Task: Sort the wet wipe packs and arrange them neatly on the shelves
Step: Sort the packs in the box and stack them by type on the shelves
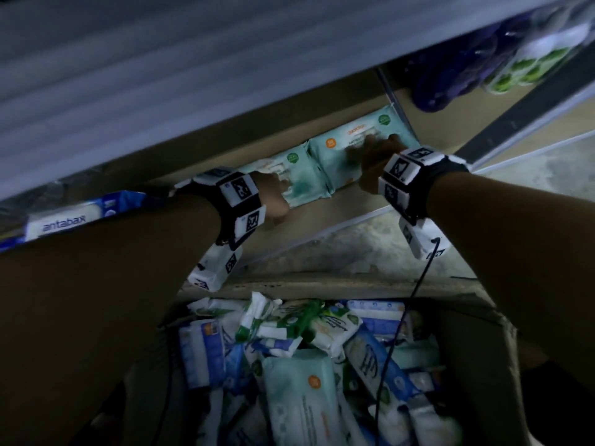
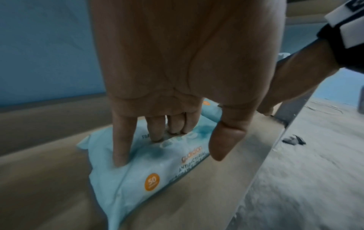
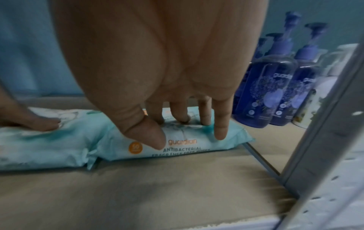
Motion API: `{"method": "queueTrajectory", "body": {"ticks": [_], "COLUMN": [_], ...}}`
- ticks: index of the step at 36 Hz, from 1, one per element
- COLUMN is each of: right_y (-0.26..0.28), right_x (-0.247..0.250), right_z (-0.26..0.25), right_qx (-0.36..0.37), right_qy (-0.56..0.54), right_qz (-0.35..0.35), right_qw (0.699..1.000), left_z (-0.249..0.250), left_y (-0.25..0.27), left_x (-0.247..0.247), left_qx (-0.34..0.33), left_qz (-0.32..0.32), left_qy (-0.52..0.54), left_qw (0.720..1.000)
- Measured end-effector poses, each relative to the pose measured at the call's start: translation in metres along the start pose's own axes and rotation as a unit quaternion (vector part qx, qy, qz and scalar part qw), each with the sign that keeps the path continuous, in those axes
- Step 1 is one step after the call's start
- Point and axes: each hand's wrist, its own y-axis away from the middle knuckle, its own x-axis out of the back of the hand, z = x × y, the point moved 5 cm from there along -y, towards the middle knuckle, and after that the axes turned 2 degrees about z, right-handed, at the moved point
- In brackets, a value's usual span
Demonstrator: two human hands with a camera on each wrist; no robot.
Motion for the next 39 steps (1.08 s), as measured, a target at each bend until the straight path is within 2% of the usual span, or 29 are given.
{"method": "queueTrajectory", "body": {"ticks": [3, 6, 9, 12, 23, 29, 34, 39], "right_y": [0.009, 0.031, 0.056, 0.084, 0.209, 0.263, 0.298, 0.326], "right_x": [0.007, 0.019, 0.031, 0.045, 0.064, 0.052, 0.025, -0.011], "right_z": [0.007, 0.014, 0.014, 0.007, -0.031, -0.050, -0.068, -0.081], "right_qx": [-0.010, -0.031, -0.045, -0.056, -0.024, -0.007, 0.005, 0.001], "right_qy": [-0.058, -0.126, -0.140, -0.154, -0.149, -0.207, -0.213, -0.223], "right_qz": [0.017, 0.006, 0.039, 0.066, 0.072, 0.036, 0.031, -0.021], "right_qw": [0.998, 0.992, 0.988, 0.984, 0.986, 0.978, 0.977, 0.975], "left_z": [0.001, -0.001, -0.003, -0.006, -0.018, -0.016, -0.010, 0.001], "left_y": [0.010, 0.025, 0.050, 0.079, 0.196, 0.241, 0.259, 0.265], "left_x": [0.005, 0.017, 0.029, 0.032, 0.010, -0.028, -0.083, -0.146], "left_qx": [-0.002, -0.015, -0.031, -0.036, -0.046, -0.057, -0.055, -0.018], "left_qz": [0.010, 0.047, 0.102, 0.127, 0.197, 0.182, 0.179, 0.116], "left_qy": [0.021, 0.042, 0.062, 0.080, 0.107, 0.169, 0.268, 0.319], "left_qw": [1.000, 0.998, 0.992, 0.988, 0.973, 0.967, 0.945, 0.940]}}
